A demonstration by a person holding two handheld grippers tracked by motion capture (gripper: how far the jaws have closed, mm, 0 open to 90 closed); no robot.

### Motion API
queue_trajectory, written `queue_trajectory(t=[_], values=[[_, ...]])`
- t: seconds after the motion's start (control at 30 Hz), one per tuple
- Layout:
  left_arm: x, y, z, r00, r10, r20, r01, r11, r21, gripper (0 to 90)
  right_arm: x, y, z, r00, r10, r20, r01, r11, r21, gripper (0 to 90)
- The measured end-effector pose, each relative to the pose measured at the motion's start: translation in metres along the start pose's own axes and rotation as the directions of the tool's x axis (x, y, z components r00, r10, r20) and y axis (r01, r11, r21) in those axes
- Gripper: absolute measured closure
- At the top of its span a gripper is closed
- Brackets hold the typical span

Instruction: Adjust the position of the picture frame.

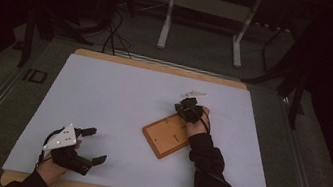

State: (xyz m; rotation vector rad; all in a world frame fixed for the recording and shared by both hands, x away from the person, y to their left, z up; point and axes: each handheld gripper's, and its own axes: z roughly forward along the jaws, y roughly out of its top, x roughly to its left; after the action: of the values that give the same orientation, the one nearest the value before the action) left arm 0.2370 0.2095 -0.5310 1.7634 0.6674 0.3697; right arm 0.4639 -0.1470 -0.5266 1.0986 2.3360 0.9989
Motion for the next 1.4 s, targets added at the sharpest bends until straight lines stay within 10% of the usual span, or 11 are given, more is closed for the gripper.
queue_trajectory(t=[0.43,1.4], values=[[0.0,0.0,-0.001,1.0,0.006,0.0,-0.006,1.0,-0.001,0.5,-0.002,0.005,0.004,0.9998,-0.005,0.02,0.002,0.993,0.115,90.0],[-0.002,0.0,0.005,0.9999,0.004,0.017,-0.004,0.9999,0.011,0.5,0.001,-0.047,-0.053,1.0,0.004,0.008,-0.004,0.997,0.075,90.0]])
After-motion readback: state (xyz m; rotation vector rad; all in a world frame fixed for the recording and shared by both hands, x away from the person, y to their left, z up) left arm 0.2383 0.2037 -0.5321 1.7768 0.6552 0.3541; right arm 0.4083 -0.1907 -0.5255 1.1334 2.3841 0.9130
